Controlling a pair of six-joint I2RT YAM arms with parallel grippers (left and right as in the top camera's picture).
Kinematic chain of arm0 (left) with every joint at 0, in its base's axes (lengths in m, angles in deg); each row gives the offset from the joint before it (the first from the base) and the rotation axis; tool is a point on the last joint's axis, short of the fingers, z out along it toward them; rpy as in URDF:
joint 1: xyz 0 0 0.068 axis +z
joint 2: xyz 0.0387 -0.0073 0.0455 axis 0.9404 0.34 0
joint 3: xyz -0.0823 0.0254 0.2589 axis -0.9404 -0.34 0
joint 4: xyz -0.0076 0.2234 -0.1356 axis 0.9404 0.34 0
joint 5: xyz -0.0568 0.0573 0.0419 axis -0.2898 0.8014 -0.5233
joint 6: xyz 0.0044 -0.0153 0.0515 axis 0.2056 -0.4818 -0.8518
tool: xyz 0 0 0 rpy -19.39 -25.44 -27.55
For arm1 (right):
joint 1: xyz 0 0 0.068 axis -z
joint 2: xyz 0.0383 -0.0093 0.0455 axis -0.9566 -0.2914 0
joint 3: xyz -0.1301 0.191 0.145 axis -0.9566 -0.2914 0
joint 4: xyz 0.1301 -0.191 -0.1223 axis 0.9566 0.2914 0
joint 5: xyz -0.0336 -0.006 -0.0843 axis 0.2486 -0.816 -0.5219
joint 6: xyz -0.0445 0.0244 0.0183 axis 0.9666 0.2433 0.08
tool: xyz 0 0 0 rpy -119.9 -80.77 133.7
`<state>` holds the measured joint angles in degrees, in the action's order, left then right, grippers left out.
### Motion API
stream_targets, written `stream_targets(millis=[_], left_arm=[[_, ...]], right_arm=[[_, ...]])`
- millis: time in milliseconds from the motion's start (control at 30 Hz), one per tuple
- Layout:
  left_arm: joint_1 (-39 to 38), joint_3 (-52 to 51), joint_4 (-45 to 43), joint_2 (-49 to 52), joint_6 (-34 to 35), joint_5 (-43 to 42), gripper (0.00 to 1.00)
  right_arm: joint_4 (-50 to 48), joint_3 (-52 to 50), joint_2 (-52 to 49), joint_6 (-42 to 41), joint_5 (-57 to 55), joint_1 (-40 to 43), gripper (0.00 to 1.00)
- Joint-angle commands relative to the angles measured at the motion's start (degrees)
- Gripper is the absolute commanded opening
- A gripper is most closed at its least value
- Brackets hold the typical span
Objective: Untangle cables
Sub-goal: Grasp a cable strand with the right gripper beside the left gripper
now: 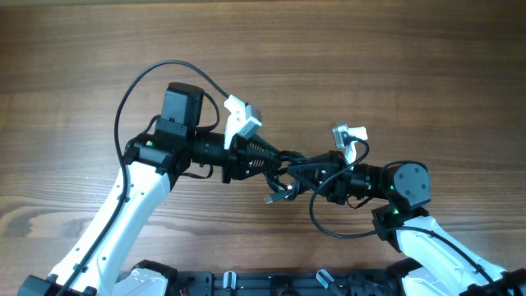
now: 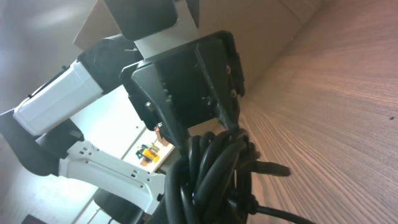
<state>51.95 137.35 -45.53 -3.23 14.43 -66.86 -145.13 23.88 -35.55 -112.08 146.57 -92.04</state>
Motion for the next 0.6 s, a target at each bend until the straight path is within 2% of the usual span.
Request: stream_targets(millis=[0,100,200,500,533,567], left_arm=[[-1.2,0.7,-0.4,0.3,-0.5,2.9,0.26],[-1.2,0.7,-0.4,0.3,-0.5,2.9,0.29],[-1.2,0.7,-0.4,0.3,-0.5,3.5,0.49],[-1.2,0.7,-0.4,1.8,-0.4,5.6,0.53],[-1.2,0.7,-0.4,2.4,-0.3,5.6,0.52],[-1.2,0.7,-0.4,3.2,-0.3,5.6,0.46]], right_arm=[[-0.3,0.4,-0.7,0.0,0.7,-0.2,0.04],[-0.3,0.4,-0.7,0.0,0.7,-0.2,0.04],[-0.4,0.4,-0.7,-0.1,1.2,-0.2,0.04],[-2.5,0.4,-0.7,-1.5,3.1,-0.2,0.04],[-2.6,0.4,-0.7,-1.5,3.3,-0.2,0.04],[-2.6,0.4,-0.7,-1.5,3.3,-0.2,0.04]])
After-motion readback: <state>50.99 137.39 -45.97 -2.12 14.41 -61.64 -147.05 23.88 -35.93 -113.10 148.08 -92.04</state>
